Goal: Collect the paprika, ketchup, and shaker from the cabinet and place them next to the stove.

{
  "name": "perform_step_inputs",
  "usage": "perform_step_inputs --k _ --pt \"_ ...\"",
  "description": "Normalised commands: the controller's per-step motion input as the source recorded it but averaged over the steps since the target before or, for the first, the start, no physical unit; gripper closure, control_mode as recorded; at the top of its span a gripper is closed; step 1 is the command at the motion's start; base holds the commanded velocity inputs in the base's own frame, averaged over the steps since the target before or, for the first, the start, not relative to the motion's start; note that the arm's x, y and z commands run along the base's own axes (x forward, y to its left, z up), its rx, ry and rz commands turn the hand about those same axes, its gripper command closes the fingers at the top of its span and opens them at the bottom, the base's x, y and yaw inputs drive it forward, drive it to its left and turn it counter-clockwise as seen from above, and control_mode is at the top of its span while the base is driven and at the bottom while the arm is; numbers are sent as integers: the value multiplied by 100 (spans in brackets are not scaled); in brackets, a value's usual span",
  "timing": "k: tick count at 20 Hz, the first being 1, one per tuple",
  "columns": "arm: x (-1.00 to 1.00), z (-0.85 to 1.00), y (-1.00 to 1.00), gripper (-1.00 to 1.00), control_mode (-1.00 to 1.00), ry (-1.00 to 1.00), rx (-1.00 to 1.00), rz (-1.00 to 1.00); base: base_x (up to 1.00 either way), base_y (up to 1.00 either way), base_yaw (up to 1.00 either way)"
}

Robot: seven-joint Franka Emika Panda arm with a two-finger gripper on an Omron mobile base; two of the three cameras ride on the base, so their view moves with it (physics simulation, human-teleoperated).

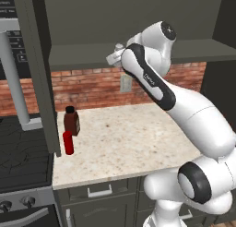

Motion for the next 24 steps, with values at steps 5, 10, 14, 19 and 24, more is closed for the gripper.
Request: perform_step_inputs --k 5,10,14,19,24 --pt "-100 -16 -35 100 -100 -11 0 14 0 0 0" --pt "-89 -53 -5 100 -100 2 -6 26 0 0 0" --pt "-46 -75 0 100 -100 12 -9 34 0 0 0" --pt "-16 -77 0 100 -100 12 -7 36 0 0 0" --pt "0 -77 14 100 -100 6 -7 32 0 0 0"
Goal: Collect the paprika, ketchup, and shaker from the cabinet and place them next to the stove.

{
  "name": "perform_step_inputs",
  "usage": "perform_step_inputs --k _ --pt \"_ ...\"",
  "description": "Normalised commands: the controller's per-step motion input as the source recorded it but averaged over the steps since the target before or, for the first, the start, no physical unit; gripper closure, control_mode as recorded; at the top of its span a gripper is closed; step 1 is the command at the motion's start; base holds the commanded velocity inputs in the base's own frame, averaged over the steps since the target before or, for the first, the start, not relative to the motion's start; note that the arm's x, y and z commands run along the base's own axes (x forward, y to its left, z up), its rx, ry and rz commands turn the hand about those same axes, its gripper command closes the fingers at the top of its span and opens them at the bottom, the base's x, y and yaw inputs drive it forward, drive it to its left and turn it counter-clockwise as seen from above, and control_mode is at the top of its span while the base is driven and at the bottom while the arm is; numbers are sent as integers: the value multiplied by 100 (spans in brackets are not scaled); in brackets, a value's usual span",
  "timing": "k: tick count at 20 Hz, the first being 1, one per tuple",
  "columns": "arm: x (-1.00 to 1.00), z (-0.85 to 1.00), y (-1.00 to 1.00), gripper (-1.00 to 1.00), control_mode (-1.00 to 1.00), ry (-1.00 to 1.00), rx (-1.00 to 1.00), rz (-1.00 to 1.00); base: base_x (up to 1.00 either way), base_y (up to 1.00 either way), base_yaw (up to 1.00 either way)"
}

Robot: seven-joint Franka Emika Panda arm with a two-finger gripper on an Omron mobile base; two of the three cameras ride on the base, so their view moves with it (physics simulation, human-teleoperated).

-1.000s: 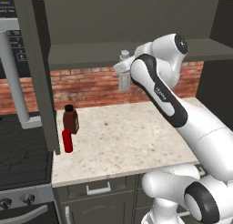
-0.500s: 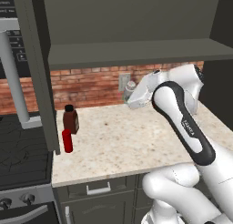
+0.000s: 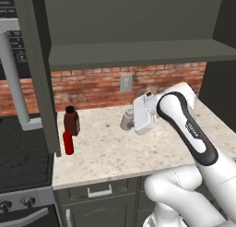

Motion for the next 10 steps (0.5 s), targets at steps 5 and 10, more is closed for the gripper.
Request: perform_step_inputs --k 5,10 --pt "10 -67 31 100 -100 0 -2 22 0 0 0" --pt "10 -49 34 100 -100 0 0 14 0 0 0"
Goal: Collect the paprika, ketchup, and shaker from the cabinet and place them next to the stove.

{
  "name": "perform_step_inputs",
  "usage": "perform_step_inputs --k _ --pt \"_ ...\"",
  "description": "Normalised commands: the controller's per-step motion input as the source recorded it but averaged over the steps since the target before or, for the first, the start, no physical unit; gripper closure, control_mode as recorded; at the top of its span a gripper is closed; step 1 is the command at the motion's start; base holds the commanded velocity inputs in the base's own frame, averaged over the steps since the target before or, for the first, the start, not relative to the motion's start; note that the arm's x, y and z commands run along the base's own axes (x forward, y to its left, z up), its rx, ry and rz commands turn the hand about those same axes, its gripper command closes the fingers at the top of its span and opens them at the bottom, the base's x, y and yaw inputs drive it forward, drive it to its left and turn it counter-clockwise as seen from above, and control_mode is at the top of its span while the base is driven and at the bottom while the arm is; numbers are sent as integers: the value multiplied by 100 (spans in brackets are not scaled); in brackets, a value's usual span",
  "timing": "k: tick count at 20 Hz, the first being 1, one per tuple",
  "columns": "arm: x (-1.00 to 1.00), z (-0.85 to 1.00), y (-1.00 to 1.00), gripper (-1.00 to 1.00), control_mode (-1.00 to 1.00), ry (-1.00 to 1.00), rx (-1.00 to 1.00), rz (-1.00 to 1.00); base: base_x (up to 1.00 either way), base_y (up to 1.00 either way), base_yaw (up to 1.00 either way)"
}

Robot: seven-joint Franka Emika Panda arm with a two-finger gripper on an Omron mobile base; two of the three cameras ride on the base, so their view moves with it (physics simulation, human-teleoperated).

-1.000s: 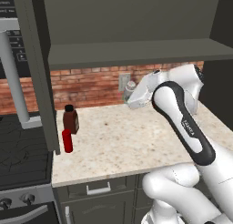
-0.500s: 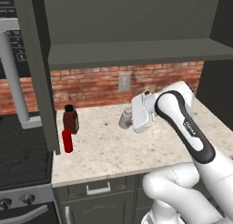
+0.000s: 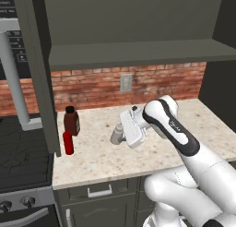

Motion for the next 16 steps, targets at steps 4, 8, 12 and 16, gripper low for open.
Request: perform_step_inputs --k 4,8,12,16 --pt "4 -46 43 100 -100 0 0 8 0 0 0" --pt "3 -49 50 100 -100 0 -2 2 0 0 0" --pt "3 -46 48 100 -100 0 -3 2 0 0 0" --pt "8 -37 33 100 -100 0 -2 3 0 0 0"
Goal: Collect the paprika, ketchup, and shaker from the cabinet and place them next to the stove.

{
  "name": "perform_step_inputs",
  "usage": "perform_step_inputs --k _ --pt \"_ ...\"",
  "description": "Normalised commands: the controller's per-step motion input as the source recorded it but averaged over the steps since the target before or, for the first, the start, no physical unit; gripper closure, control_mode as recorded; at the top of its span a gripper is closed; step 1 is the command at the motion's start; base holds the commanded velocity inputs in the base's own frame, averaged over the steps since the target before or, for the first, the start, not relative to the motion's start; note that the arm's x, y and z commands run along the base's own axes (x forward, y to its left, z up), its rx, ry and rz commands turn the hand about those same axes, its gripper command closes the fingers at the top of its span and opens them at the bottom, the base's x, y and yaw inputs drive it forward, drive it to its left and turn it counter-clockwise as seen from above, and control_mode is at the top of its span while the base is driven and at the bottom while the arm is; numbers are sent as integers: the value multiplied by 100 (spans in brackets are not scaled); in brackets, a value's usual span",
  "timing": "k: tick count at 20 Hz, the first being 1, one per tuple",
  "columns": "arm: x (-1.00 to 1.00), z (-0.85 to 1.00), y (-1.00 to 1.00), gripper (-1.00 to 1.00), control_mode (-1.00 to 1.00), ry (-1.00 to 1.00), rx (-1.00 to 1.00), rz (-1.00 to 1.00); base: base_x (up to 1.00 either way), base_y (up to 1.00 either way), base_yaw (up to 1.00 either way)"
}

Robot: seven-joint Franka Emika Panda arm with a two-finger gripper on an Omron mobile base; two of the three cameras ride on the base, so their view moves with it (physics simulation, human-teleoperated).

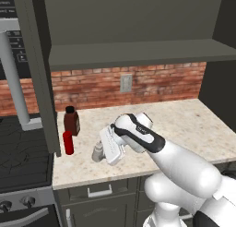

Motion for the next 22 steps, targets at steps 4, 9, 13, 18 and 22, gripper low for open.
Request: perform_step_inputs --k 4,9,13,18,22 --pt "6 -27 23 100 -100 0 -1 3 0 0 0" --pt "7 -26 23 100 -100 0 -1 2 0 0 0" --pt "3 -20 20 100 -100 0 -4 0 0 0 0" --pt "0 -19 22 100 -100 0 -6 0 0 0 0" --pt "0 -14 23 100 -100 0 -5 0 0 0 0"
